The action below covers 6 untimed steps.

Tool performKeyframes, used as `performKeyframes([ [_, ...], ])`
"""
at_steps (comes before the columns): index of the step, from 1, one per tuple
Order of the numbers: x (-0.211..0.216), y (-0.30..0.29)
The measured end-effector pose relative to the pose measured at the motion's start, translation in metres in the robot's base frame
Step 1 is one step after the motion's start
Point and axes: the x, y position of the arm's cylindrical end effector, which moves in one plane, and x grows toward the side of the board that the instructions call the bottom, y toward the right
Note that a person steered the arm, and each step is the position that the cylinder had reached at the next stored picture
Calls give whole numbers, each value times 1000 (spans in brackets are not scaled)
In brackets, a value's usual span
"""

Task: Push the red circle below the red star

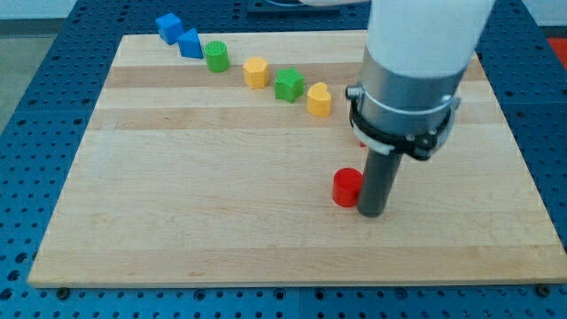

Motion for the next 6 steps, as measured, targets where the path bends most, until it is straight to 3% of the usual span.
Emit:
performKeyframes([
  [2,36,-68],
  [3,14,-64],
  [5,-44,26],
  [6,-56,44],
])
